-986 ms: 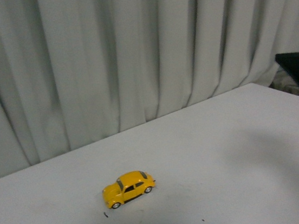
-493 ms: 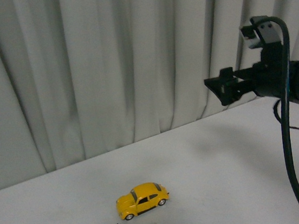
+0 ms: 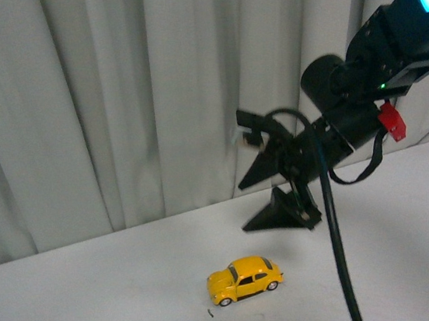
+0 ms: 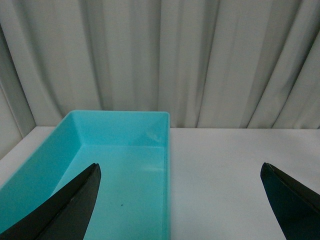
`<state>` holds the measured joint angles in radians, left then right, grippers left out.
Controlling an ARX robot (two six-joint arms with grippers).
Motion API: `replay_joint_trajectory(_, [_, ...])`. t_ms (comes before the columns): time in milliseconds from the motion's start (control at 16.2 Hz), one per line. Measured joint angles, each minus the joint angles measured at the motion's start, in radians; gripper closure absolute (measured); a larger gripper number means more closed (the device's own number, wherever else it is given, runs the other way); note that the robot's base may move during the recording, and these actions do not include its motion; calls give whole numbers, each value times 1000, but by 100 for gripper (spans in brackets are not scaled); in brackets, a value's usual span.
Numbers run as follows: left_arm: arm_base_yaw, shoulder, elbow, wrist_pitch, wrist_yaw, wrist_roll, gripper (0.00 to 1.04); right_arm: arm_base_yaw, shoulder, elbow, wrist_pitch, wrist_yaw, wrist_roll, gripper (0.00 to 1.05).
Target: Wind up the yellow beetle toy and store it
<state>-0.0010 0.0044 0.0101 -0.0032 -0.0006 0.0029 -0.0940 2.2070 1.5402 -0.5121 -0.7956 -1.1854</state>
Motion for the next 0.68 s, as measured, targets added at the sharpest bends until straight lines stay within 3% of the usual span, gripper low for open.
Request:
replay_joint_trajectory(123, [0, 0, 0, 0, 0, 0, 7, 18, 76, 65, -178, 43, -270, 7])
replay_joint_trajectory(185, [0, 0, 0, 0, 0, 0, 7, 22, 88, 101, -187, 45, -314, 7])
replay_joint_trajectory(493, [0, 0, 0, 0, 0, 0, 7, 46, 184, 172, -322, 77, -414, 7])
replay_joint_trajectory(678, [0, 0, 0, 0, 0, 0, 7, 56, 199, 195, -327, 112, -459, 7])
